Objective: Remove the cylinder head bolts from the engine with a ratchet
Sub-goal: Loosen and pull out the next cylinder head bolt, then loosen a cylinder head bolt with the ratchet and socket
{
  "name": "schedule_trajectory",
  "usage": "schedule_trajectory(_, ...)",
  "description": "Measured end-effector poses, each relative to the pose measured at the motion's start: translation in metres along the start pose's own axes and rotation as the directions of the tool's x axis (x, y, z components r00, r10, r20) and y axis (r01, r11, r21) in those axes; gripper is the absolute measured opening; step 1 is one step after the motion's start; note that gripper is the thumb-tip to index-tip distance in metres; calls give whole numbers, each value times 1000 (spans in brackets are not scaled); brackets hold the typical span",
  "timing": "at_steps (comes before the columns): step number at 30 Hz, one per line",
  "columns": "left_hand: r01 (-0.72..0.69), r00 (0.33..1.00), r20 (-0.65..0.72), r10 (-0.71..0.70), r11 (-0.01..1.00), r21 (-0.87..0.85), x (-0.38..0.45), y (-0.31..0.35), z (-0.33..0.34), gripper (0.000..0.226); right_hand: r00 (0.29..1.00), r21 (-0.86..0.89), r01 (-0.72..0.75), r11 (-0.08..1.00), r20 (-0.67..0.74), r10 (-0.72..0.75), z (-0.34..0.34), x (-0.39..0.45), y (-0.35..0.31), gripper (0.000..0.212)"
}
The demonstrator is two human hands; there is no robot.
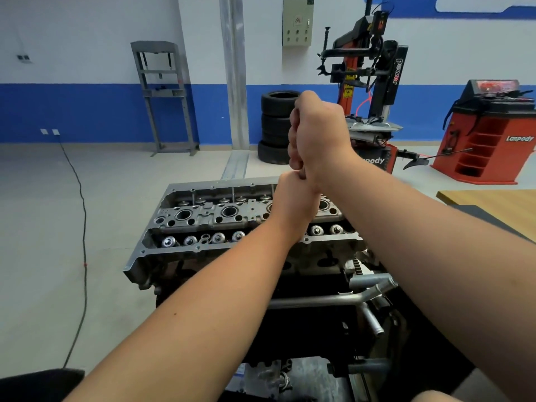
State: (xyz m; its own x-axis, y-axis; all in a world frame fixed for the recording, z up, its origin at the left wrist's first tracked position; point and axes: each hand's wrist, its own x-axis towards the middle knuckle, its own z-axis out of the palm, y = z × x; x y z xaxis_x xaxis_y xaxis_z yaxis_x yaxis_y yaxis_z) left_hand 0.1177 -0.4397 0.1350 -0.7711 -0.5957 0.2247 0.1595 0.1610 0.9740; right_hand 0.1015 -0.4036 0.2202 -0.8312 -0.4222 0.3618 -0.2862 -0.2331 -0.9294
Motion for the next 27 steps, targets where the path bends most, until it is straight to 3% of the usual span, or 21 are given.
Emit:
schedule_trajectory(9, -53, 988, -145, 51, 999, -8, 3, -10, 8, 15, 991, 56, -49, 997, 127, 42, -6, 4, 2, 35)
schedule_trajectory(17, -85, 978, -191, 85, 996, 6, 3, -9, 13, 25, 974, 86, -62, 994, 223, 42, -10, 10, 4, 36)
schedule_trajectory(22, -55, 983, -177, 55, 998, 5, 1, -9, 10, 7, 973, 112, -32, 993, 229, 6, -13, 4, 3, 37)
schedule_trajectory(24, -27, 990, -138, 23, 999, -23, 3, -10, 8, 4, 975, 73, 4, 997, 222, -20, -12, -1, 2, 36)
schedule_trajectory(27, 18, 996, -90, -20, 999, -29, 11, -12, 3, 13, 976, -160, 104, 982, 208, -70, -15, -12, 4, 40)
